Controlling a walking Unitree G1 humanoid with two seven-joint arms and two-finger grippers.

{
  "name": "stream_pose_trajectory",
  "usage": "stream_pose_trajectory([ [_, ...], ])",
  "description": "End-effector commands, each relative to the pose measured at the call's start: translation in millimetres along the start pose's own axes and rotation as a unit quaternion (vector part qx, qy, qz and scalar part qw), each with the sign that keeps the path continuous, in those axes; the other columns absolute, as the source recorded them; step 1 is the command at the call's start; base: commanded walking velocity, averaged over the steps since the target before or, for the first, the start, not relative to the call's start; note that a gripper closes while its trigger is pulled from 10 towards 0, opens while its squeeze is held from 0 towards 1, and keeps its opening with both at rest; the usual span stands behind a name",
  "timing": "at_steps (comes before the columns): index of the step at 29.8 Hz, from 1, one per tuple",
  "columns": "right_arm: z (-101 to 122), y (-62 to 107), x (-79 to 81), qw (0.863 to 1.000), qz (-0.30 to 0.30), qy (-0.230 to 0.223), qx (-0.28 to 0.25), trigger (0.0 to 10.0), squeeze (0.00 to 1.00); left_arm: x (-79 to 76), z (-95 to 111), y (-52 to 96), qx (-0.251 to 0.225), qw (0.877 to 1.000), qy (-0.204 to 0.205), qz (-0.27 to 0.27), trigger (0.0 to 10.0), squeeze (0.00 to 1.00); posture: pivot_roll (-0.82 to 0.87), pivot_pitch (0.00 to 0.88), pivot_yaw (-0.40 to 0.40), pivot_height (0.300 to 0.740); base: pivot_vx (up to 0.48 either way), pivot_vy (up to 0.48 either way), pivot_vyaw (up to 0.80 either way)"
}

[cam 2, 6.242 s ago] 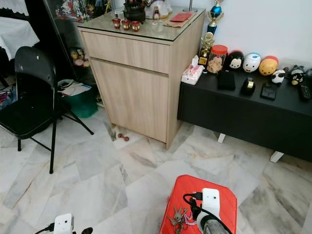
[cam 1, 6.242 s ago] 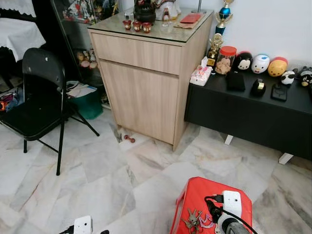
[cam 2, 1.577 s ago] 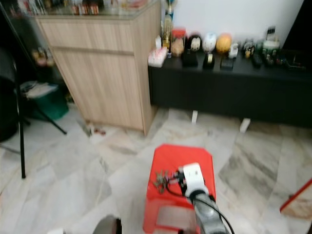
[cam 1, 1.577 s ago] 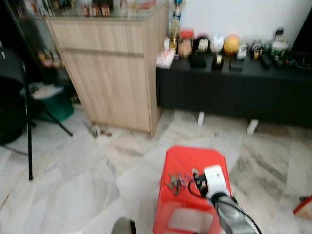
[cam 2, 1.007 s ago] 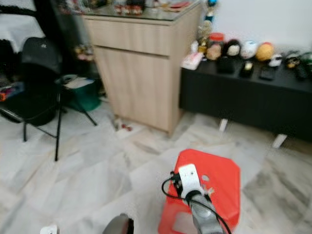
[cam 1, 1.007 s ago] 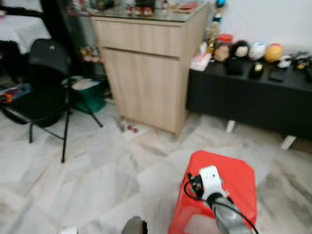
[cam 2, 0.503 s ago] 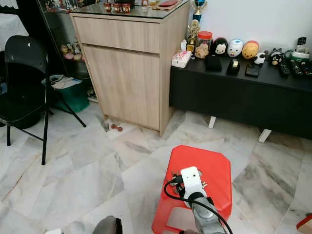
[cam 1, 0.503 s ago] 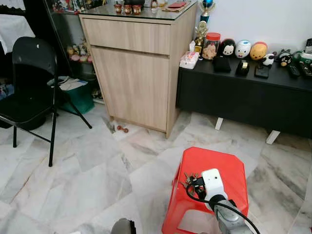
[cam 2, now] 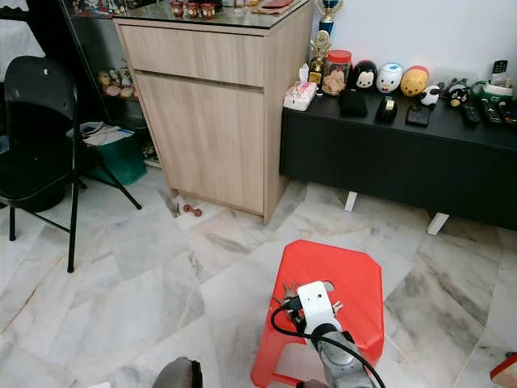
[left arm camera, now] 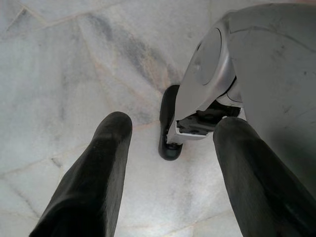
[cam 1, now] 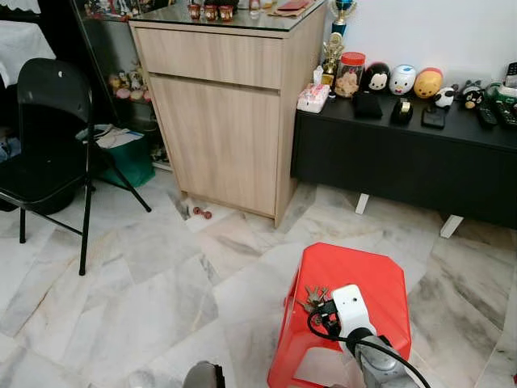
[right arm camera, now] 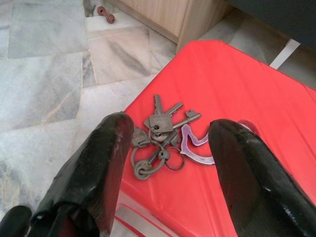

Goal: Hang keys on a hook

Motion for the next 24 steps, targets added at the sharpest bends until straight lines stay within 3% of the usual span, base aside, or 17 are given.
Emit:
stream_pose_trajectory([
  [1,-5,0.3,2.4,1.0,0.007,0.009,0.011,10.0,0.0,0.7,0,-0.1,0.003,1.0,-0.013,0.0,10.0,0.0,-0.01,0.0,-0.003,0.64,0.0,0.0,0.0],
  [24,-15,1.8,4.0,0.999,0.005,0.013,0.032,10.0,0.0,2.8,-1,0.5,0.006,1.0,-0.015,0.002,10.0,0.0,-0.01,0.0,-0.004,0.64,0.281,0.0,0.06],
])
Point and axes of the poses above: a point about 5 cm out from each wrist's last joint towards the gripper, its own y axis pointing back from the gripper into the wrist, its own z axis along the axis of the wrist's last joint, x = y × z, the point moved 6 cm from there along -y, pointing out of the wrist towards the gripper, and after that the axes turned 5 degrees about y, right-handed, at the moved point
